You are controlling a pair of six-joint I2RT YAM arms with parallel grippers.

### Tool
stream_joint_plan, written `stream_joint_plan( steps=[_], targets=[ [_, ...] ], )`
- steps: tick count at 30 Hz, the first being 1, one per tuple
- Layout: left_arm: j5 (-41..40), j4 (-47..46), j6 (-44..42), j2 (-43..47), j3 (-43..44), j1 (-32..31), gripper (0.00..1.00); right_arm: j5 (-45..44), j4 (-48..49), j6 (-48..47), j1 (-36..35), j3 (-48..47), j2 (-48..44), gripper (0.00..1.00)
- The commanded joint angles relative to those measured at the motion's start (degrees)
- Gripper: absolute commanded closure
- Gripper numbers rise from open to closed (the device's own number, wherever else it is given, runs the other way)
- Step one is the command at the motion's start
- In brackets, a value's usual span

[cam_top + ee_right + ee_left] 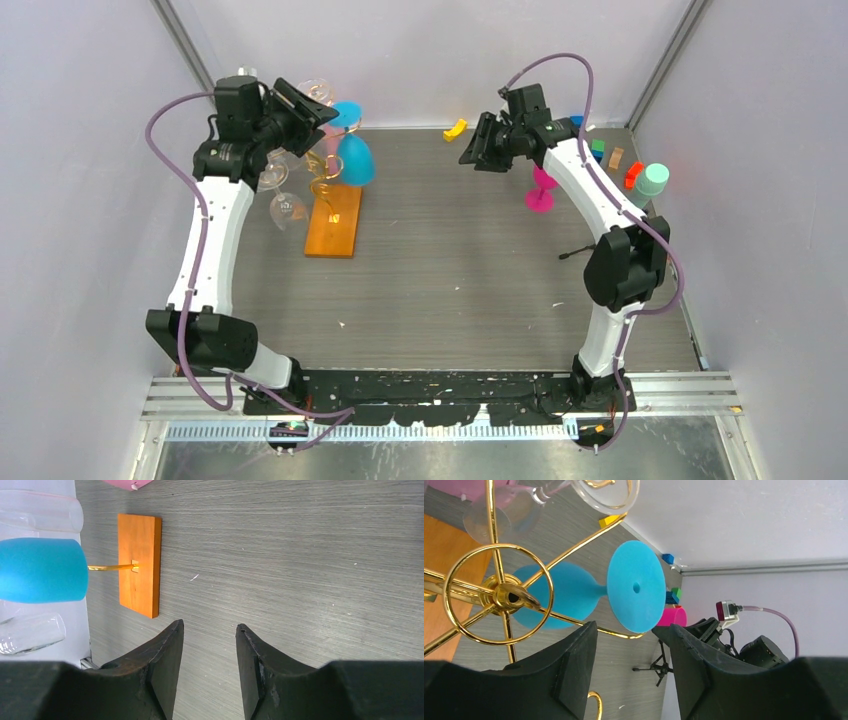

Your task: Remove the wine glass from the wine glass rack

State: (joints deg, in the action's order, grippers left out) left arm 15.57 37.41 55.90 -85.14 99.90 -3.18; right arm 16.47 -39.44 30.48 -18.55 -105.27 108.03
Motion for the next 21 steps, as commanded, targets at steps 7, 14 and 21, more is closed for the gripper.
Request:
stream_joint_plan(
  steps=[7, 14, 21],
  targets=[
    [-5.37, -7.93, 7.3, 0.78, -3.57, -0.47, 0.53, -2.62, 2.35, -0.54, -0.14, 2.03, -5.42, 0.53],
    [-2.09, -14.59, 13.7, 0.16, -7.33, -0.43, 0.6, -4.91, 2.42, -1.76, -0.09, 3.61, -6.61, 0.54],
    [-0.02, -17.49, 17.37, -0.52, -8.78, -0.43, 0.74, -5.79, 2.34, -2.18, -0.09, 4.3, -7.17, 0.54]
  ],
)
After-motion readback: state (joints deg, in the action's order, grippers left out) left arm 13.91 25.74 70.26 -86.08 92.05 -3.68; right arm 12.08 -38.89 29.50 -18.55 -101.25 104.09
